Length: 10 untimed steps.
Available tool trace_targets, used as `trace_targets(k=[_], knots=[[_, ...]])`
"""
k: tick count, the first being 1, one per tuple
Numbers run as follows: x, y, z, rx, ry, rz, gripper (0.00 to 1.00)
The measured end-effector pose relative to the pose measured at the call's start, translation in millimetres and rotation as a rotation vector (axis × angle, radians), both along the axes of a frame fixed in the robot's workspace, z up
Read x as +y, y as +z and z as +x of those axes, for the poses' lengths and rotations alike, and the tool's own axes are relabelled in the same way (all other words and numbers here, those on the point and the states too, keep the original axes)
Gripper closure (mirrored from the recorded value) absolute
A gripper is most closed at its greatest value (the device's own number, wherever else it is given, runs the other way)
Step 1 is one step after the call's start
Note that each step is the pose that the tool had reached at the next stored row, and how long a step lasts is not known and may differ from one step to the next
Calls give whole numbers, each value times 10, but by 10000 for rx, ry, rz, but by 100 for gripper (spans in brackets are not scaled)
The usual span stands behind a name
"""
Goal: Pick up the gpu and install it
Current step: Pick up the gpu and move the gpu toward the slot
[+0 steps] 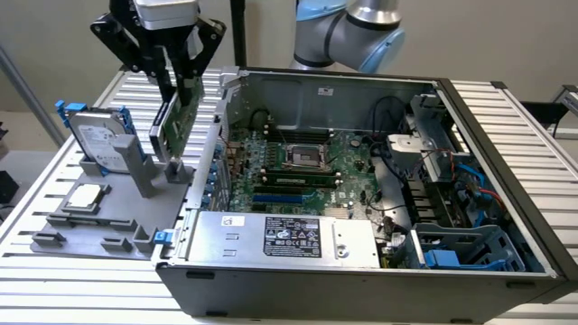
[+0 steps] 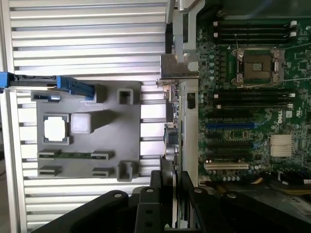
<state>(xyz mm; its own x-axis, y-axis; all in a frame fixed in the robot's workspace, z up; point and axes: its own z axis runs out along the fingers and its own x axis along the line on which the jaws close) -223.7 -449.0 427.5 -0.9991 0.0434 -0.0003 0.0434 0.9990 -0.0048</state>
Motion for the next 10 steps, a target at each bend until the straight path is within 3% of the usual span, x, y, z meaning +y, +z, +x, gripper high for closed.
trace_targets(k=[4, 10], knots=[[0, 37, 181, 101, 1, -2, 73], [0, 37, 455, 145, 0, -2, 73]])
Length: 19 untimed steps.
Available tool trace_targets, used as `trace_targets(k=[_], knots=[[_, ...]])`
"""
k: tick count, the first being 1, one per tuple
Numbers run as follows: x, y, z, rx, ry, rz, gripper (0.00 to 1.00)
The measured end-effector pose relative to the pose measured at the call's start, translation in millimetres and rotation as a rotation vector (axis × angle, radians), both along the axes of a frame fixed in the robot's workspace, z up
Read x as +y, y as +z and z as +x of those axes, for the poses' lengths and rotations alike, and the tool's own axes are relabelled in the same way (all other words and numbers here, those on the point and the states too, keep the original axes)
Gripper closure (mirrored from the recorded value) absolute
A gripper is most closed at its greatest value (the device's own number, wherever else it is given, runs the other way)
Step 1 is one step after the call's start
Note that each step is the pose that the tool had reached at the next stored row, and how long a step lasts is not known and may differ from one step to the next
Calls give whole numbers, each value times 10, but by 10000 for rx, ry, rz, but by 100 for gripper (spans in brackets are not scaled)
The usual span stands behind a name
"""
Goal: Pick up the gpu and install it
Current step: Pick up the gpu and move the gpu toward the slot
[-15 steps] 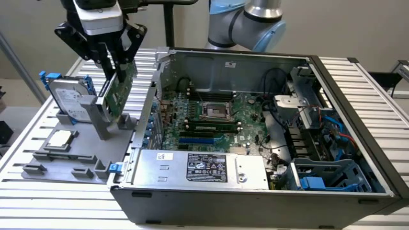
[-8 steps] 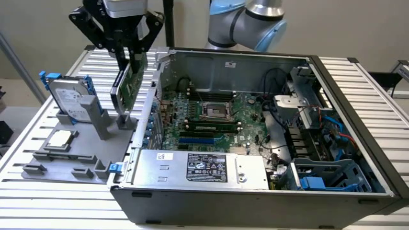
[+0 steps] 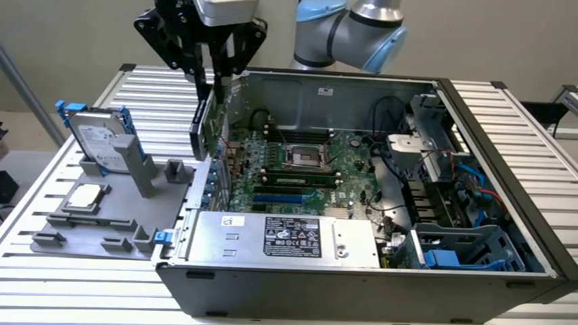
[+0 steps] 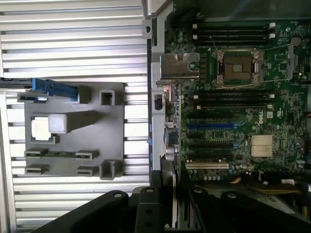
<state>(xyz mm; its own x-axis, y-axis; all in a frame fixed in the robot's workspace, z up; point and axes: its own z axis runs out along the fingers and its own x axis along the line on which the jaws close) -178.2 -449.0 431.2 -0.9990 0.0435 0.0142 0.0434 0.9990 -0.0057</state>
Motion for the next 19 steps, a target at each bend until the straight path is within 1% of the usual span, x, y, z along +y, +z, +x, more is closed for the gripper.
trace_targets(k=[2, 3, 6, 16, 19], knots=[[0, -2, 91, 4, 1, -6, 73], [0, -6, 136, 4, 0, -19, 73], [0, -26, 271, 5, 0, -89, 73], [1, -104, 726, 5, 1, -355, 73], [17, -146, 864, 5, 0, -389, 73]])
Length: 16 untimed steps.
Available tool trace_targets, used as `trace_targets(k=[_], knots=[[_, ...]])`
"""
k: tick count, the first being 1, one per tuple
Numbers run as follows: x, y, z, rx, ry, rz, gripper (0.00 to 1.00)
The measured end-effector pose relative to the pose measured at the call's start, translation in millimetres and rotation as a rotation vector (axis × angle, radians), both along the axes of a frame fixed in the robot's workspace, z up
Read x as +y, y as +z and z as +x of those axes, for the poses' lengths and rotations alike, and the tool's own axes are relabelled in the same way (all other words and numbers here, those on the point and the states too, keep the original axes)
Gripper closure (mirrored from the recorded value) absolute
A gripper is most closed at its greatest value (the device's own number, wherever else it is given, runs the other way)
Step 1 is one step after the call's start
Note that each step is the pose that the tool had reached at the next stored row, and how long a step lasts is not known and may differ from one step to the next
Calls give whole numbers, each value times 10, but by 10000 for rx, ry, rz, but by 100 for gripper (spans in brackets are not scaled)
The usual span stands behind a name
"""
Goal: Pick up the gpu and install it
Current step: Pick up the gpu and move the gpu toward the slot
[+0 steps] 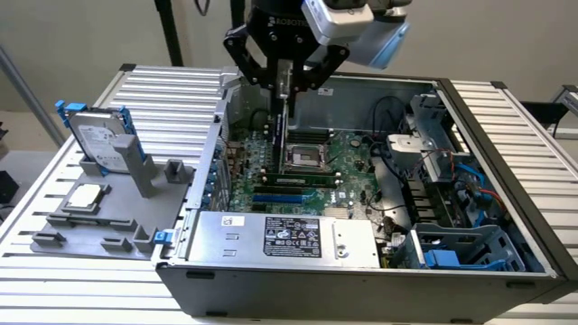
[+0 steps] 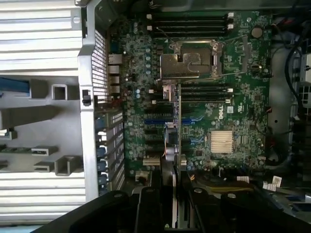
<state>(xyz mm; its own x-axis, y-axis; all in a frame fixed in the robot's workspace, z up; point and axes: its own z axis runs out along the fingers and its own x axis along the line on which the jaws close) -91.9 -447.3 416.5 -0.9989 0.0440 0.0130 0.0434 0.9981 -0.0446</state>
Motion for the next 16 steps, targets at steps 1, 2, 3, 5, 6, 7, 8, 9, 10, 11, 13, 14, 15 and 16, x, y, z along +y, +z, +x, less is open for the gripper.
trace_targets(k=[1, 2, 3, 5, 6, 7, 8, 9, 10, 11, 13, 14, 15, 16], knots=[[9, -16, 47, -1, 1, -7, 73], [19, -32, 90, -1, 1, -13, 73], [30, -49, 135, -1, 0, -18, 73], [54, -85, 218, 0, 2, -29, 73], [67, -103, 252, -1, 4, -32, 73], [80, -121, 284, 0, 5, -36, 73], [91, -139, 312, 0, 11, -41, 73], [103, -158, 337, 1, 20, -46, 73], [113, -177, 360, 0, 29, -51, 73], [124, -195, 384, 0, 38, -59, 73], [146, -230, 430, 0, 57, -71, 73], [156, -249, 454, 0, 65, -75, 73], [166, -267, 479, -1, 74, -81, 73], [176, -285, 505, -1, 82, -89, 73]])
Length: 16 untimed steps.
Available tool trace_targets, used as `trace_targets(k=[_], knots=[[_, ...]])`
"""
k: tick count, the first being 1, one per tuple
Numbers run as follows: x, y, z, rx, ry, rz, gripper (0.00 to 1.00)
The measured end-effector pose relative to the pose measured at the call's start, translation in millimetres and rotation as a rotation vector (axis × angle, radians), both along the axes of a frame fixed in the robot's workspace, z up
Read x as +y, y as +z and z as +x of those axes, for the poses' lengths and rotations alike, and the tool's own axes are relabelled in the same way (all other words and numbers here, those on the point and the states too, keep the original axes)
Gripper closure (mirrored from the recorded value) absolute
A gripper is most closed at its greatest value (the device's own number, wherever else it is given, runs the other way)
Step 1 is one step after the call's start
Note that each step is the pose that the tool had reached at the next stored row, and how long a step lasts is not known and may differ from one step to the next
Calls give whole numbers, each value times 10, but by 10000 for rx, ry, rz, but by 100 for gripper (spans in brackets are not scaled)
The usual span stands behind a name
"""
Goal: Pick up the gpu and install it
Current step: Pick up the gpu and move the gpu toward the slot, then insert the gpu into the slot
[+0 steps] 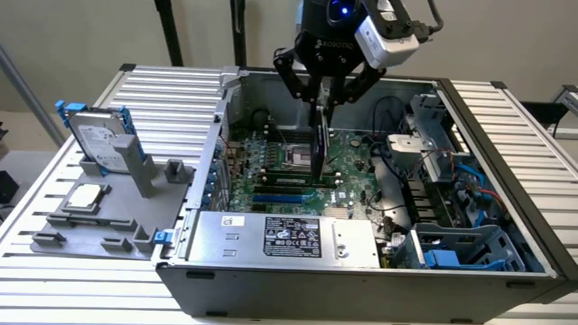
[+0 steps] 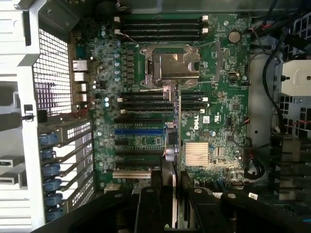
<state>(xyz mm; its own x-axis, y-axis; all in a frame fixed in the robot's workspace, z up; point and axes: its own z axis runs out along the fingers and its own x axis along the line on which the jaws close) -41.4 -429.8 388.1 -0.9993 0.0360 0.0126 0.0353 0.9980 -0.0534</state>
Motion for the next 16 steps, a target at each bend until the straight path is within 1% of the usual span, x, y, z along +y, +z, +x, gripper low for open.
trace_targets(k=[3, 9, 10, 16], knots=[[20, -46, 76, -1, 35, -9, 73], [22, -61, 301, 5, 124, -9, 73], [22, -61, 309, 23, 130, -9, 73], [22, -62, 310, 25, 166, -8, 73]])
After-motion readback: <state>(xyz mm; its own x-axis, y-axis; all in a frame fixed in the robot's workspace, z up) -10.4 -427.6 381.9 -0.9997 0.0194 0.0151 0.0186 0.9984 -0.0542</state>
